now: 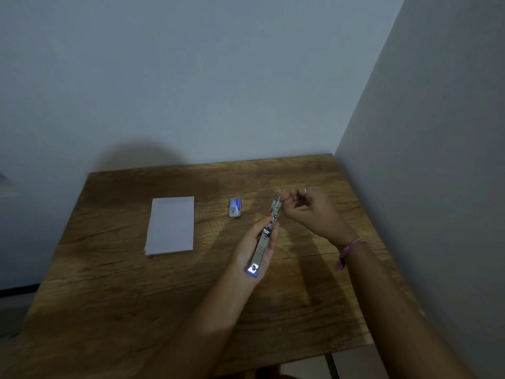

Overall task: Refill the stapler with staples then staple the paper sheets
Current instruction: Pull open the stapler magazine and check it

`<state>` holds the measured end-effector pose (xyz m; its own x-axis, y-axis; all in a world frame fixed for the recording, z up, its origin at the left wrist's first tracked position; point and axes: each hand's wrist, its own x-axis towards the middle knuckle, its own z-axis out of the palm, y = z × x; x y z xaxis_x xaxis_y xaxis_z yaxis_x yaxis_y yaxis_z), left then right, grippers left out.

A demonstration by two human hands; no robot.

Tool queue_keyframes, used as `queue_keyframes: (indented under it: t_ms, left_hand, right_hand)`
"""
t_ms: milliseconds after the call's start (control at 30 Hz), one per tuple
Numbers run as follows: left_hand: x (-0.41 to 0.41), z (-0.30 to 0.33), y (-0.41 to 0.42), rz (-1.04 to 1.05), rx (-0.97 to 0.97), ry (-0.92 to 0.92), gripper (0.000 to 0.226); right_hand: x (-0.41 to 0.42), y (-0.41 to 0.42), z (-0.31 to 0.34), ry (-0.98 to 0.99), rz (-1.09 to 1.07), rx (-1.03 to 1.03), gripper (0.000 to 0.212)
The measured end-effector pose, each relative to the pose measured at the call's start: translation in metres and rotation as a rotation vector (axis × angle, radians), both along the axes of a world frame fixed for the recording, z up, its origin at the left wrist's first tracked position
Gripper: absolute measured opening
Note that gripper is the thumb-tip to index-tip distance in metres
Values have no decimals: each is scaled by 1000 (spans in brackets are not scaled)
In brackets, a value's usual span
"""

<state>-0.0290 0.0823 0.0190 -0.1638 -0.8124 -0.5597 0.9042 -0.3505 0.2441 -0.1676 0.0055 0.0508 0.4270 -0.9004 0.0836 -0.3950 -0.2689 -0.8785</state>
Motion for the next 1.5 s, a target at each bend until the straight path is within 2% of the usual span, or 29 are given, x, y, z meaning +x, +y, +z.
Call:
queue_keyframes:
  t_ms: [233, 400, 667, 1033, 1300, 1500]
  left_hand:
    - [2, 8, -1, -2, -67, 101, 31]
    - [-2, 12, 0, -5, -66, 86, 30]
    - [-3, 18, -1, 7, -68, 91, 36]
    - [-1, 17, 1, 18, -51, -19, 35]
    - [3, 16, 0, 20, -61, -53, 34]
    - [4, 14, -1, 9, -77, -69, 22]
  right_hand:
    - [-4, 4, 8, -87, -2, 74, 23]
    - [-5, 6, 10, -74, -42, -25, 13]
    - [-4, 2, 21, 40, -22, -151, 15]
    - [0, 2, 30, 107, -11, -272, 9]
    - [3, 0, 32, 91, -30, -245, 9]
    - [5, 0, 35, 109, -25, -239, 8]
